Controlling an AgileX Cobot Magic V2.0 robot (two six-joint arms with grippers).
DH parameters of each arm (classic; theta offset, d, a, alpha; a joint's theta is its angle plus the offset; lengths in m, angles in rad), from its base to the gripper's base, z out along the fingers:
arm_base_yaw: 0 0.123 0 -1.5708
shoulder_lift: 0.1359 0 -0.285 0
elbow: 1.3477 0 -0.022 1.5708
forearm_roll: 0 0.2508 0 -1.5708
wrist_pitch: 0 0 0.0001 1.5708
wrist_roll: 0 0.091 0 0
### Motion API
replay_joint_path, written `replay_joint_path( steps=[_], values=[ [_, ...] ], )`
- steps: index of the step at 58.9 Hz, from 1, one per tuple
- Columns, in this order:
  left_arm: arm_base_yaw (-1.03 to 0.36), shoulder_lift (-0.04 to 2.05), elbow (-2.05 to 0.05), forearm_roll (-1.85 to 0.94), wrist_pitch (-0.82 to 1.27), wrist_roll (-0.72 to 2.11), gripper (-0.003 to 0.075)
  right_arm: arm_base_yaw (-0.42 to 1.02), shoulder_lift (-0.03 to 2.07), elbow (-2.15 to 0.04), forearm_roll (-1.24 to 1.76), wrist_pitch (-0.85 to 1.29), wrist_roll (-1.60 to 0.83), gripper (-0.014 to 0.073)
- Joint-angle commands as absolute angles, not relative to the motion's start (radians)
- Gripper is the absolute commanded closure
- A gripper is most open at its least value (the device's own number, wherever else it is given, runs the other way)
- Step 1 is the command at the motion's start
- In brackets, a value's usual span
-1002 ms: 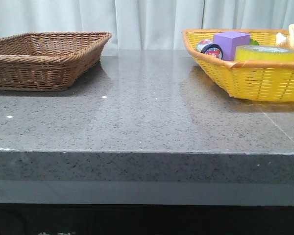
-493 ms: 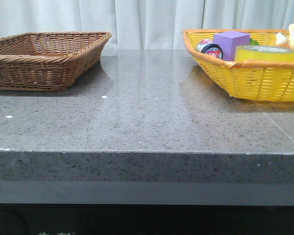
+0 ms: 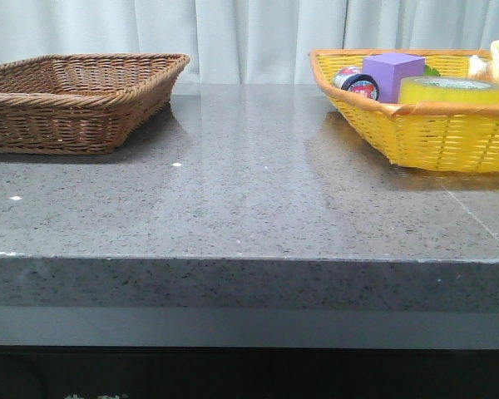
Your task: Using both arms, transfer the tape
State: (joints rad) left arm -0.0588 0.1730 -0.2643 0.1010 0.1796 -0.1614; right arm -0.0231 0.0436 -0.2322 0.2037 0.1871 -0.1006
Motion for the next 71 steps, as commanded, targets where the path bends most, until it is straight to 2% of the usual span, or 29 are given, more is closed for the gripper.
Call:
replay_joint_path(
  steps=[1, 13, 34, 39, 45, 51, 57, 63, 71],
  values=[
    [-0.055, 0.273, -0.379, 0.120, 0.110, -0.164, 0.0740, -0.028, 0.126, -0.344, 0.194, 0.164, -0.106, 0.0661],
    [-0.055, 0.443, -0.494, 0.120, 0.104, -0.164, 0.0740, -0.028, 0.268, -0.459, 0.194, 0.164, -0.106, 0.0661],
    [-0.055, 0.462, -0.494, 0.120, 0.102, -0.164, 0.0737, -0.028, 0.279, -0.468, 0.194, 0.158, -0.106, 0.0661],
    [-0.055, 0.462, -0.494, 0.120, 0.102, -0.164, 0.0683, -0.028, 0.279, -0.468, 0.194, 0.158, -0.106, 0.0651],
    [-0.055, 0.462, -0.494, 0.120, 0.102, -0.164, 0.0518, -0.028, 0.279, -0.468, 0.194, 0.158, -0.106, 0.0552],
    [-0.055, 0.462, -0.494, 0.120, 0.102, -0.164, 0.0272, -0.028, 0.279, -0.467, 0.194, 0.159, -0.106, 0.0335],
    [-0.055, 0.462, -0.494, 0.120, 0.102, -0.164, 0.0108, -0.028, 0.279, -0.467, 0.194, 0.160, -0.106, 0.0108],
    [-0.055, 0.462, -0.494, 0.120, 0.102, -0.164, 0.0086, -0.028, 0.279, -0.467, 0.194, 0.159, -0.106, 0.0001],
    [-0.055, 0.462, -0.494, 0.120, 0.102, -0.164, 0.0097, -0.028, 0.279, -0.467, 0.194, 0.158, -0.106, -0.0009]
  ],
)
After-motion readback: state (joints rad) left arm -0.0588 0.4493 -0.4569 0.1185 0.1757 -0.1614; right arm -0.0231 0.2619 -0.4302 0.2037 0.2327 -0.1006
